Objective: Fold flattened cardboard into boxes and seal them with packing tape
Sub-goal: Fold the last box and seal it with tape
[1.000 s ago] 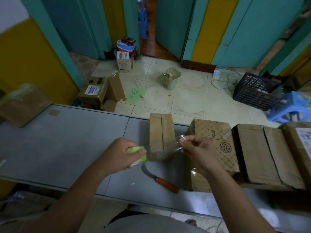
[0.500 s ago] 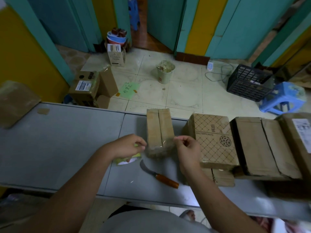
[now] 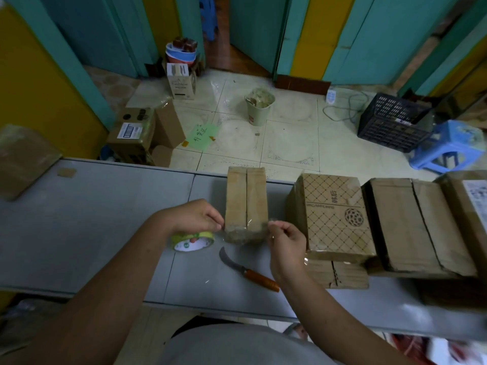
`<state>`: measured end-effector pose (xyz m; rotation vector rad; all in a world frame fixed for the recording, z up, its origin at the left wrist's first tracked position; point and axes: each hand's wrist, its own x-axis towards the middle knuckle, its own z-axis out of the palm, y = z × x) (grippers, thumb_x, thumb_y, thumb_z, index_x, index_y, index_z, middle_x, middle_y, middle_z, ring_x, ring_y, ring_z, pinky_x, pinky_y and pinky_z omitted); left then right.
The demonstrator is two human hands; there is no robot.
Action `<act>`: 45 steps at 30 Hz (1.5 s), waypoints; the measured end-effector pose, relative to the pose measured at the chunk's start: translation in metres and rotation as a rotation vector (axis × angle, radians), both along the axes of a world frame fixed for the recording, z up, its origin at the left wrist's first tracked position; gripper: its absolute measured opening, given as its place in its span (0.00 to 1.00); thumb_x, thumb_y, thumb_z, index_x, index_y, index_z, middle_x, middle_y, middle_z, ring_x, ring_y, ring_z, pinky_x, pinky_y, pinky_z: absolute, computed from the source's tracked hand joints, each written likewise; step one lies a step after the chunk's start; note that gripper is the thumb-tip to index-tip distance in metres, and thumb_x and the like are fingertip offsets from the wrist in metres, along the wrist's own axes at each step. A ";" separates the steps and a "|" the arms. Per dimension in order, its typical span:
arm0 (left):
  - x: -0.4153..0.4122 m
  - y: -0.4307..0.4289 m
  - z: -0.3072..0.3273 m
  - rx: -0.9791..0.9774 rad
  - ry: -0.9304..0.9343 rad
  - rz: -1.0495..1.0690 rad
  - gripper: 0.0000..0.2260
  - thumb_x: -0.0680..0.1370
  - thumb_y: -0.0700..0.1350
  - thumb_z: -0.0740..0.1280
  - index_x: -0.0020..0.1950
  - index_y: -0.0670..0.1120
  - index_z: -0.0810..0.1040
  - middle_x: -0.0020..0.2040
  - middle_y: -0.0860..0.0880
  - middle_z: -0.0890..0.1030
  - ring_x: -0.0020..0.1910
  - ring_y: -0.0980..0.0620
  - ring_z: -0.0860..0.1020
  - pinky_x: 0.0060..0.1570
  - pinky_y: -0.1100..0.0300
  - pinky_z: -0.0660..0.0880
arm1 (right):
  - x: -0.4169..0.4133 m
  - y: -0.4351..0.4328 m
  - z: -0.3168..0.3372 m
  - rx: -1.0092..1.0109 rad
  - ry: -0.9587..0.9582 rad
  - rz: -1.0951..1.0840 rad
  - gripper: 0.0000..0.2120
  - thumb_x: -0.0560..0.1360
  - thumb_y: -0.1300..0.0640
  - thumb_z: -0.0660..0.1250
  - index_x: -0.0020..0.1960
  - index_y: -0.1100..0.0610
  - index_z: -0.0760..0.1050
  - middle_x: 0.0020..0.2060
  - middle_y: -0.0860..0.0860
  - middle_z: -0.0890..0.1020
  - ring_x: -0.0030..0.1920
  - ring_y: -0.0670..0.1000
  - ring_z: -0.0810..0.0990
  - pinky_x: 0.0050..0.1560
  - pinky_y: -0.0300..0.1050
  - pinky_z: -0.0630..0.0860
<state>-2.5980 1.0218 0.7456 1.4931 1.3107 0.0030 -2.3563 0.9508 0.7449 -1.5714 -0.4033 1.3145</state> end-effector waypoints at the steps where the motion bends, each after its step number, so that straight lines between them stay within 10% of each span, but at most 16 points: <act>1: 0.001 0.001 0.000 -0.008 -0.003 0.010 0.09 0.82 0.42 0.71 0.60 0.48 0.88 0.56 0.52 0.87 0.45 0.39 0.86 0.38 0.52 0.84 | 0.000 0.000 0.000 -0.002 0.007 -0.004 0.02 0.80 0.70 0.67 0.51 0.66 0.78 0.45 0.61 0.78 0.49 0.58 0.76 0.57 0.53 0.75; 7: 0.005 0.007 -0.003 0.025 0.056 0.036 0.08 0.79 0.43 0.76 0.57 0.50 0.89 0.52 0.54 0.88 0.52 0.57 0.86 0.63 0.52 0.81 | -0.002 0.000 -0.005 -0.032 0.008 -0.022 0.04 0.80 0.69 0.68 0.54 0.68 0.78 0.47 0.62 0.79 0.50 0.59 0.76 0.65 0.59 0.76; 23: 0.007 -0.005 -0.027 0.098 0.004 0.116 0.07 0.78 0.48 0.77 0.55 0.50 0.88 0.53 0.54 0.88 0.54 0.56 0.85 0.64 0.52 0.80 | 0.001 0.004 -0.024 -0.194 0.024 0.094 0.07 0.84 0.58 0.66 0.57 0.60 0.80 0.54 0.59 0.83 0.62 0.61 0.80 0.69 0.60 0.76; 29: 0.002 -0.012 -0.033 0.135 -0.047 0.137 0.05 0.79 0.48 0.76 0.55 0.52 0.88 0.53 0.56 0.88 0.56 0.58 0.84 0.64 0.55 0.79 | 0.003 0.001 -0.029 -0.234 0.103 0.079 0.22 0.82 0.52 0.70 0.73 0.59 0.72 0.63 0.57 0.80 0.66 0.61 0.78 0.71 0.61 0.74; 35: 0.006 -0.016 -0.033 0.134 -0.040 0.156 0.05 0.79 0.48 0.76 0.54 0.52 0.87 0.53 0.56 0.87 0.56 0.59 0.83 0.59 0.61 0.78 | 0.006 -0.012 -0.035 0.103 -0.442 0.255 0.05 0.82 0.53 0.70 0.55 0.53 0.76 0.49 0.48 0.82 0.53 0.46 0.80 0.55 0.47 0.77; 45: 0.011 -0.031 -0.037 0.137 -0.107 0.253 0.01 0.80 0.46 0.75 0.49 0.52 0.87 0.49 0.57 0.88 0.53 0.65 0.84 0.56 0.67 0.76 | 0.008 0.008 -0.034 0.216 -0.606 0.428 0.14 0.87 0.58 0.60 0.49 0.59 0.82 0.39 0.49 0.83 0.41 0.47 0.81 0.42 0.43 0.75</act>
